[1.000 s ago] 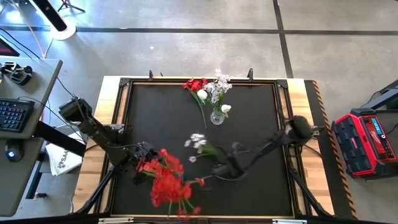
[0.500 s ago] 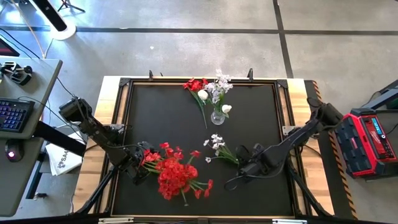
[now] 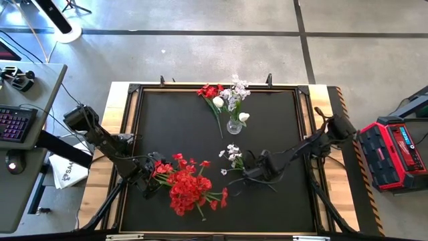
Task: Sort flowers into vase by color
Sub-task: Put the white flowers into the transparent vase
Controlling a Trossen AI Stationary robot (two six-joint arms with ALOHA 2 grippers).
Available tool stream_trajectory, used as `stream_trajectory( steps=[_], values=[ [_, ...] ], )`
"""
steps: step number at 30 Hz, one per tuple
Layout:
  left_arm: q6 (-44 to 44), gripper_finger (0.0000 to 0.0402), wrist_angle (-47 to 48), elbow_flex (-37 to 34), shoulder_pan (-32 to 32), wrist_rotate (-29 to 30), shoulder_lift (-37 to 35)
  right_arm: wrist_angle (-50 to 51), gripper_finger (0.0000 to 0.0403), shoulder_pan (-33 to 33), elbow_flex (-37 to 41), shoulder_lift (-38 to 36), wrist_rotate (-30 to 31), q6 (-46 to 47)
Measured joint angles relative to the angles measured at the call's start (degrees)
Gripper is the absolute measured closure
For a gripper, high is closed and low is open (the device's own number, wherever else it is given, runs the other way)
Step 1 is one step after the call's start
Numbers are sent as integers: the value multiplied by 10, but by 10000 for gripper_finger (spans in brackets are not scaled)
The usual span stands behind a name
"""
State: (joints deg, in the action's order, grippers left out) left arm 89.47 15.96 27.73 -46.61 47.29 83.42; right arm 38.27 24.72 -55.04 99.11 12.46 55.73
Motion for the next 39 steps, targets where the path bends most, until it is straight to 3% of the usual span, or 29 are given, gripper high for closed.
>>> stream_trajectory(
  steps=[4,10,16,20,23,25,29,31,35,39],
  values=[
    [0,234,0,0,0,0,0,-16,233,-15,-1,3,-7,-21],
    [-1,234,0,0,0,5,0,-12,380,-15,0,-1,-4,-70],
    [-1,234,0,0,0,8,1,-58,390,34,34,-73,155,-46],
    [-2,234,1,0,0,27,2,-224,398,73,109,-157,272,-128],
    [-2,234,0,0,0,40,4,-457,400,88,183,-216,337,-307],
    [-2,234,-3,0,0,43,8,-651,400,84,234,-244,333,-461],
    [-1,234,-16,0,0,43,20,-986,401,48,312,-262,238,-687],
    [-1,234,-26,0,0,43,27,-1051,401,25,319,-262,230,-789],
    [-1,234,-42,0,0,34,36,-1081,402,-17,304,-264,254,-949],
    [-1,234,-53,0,0,27,40,-1141,402,-83,296,-265,223,-966]
  ],
)
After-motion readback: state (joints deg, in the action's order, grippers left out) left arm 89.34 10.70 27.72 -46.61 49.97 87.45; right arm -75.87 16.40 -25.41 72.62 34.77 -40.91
